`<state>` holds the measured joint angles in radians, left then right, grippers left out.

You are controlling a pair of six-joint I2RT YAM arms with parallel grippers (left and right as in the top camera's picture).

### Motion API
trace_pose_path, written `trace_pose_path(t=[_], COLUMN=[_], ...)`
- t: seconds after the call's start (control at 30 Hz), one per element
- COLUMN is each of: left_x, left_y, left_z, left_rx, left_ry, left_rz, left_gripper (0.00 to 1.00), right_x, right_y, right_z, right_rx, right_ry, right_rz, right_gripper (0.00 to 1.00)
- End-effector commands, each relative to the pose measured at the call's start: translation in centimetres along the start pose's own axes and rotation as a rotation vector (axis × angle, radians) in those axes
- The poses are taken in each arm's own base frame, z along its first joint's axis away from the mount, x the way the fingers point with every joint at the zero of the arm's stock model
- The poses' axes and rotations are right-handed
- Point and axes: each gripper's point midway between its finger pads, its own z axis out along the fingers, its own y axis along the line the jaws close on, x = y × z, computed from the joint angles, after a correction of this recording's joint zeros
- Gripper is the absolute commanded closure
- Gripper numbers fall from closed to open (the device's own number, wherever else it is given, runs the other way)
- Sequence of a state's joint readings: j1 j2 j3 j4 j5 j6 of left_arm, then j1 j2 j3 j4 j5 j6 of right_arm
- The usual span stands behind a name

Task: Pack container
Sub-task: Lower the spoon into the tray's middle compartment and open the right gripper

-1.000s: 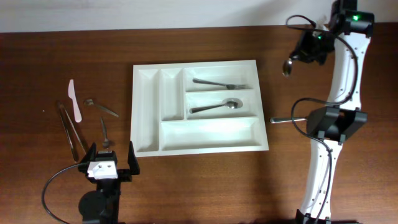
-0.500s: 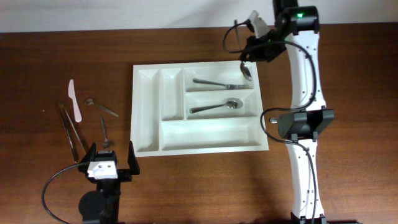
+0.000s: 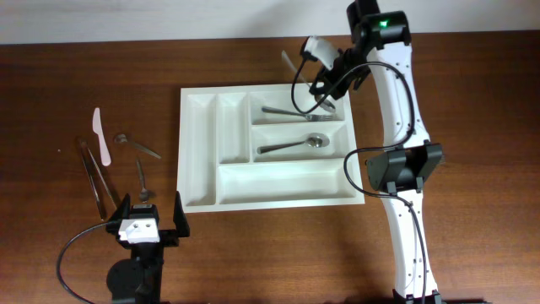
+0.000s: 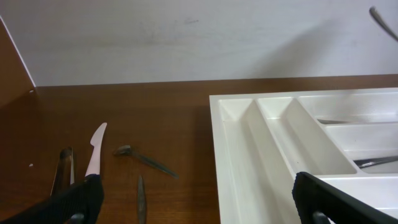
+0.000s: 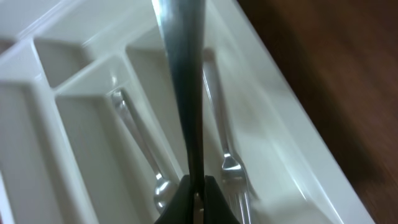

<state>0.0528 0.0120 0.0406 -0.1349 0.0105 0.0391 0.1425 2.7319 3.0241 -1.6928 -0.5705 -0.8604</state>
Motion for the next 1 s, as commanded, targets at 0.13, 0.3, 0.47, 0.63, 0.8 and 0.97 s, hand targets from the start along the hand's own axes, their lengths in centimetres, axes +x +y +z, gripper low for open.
trace_pose_path(t=[0.13,0.3,0.47,0.63,0.8,0.97], left_x=[0.2,0.2,0.2,0.2,0.2,0.2], left_y=[0.1,0.1,0.1,0.1,0.1,0.1], left_z=[0.0,0.0,0.0,0.0,0.0,0.0], left_rx=[-0.005,-0.005,-0.005,-0.005,-0.005,-0.005], left_ry=[0.001,0.001,0.001,0.001,0.001,0.001], left_rz=[0.014,0.014,0.015,0.014,0.015,0.014], left_gripper=[0.01,0.01,0.01,0.01,0.01,0.01], right_x=[4.5,6.5,6.2,5.6,5.8,5.9], right_y=[2.1,3.0,3.7,4.8,5.6,5.8], right_z=[3.9,5.5,6.0,6.7,7.6,7.8], right_rx=[-0.176,-0.240,-0.253,-0.266,-0.251,-0.247], right_ry=[0.128,0.183,0.192,0.203,0.262,0.275], right_rz=[-0.006,0.072,0.050,0.023,-0.019,-0.027], right_gripper=[0.96,0.96,0.96,0.96,0.96,0.96])
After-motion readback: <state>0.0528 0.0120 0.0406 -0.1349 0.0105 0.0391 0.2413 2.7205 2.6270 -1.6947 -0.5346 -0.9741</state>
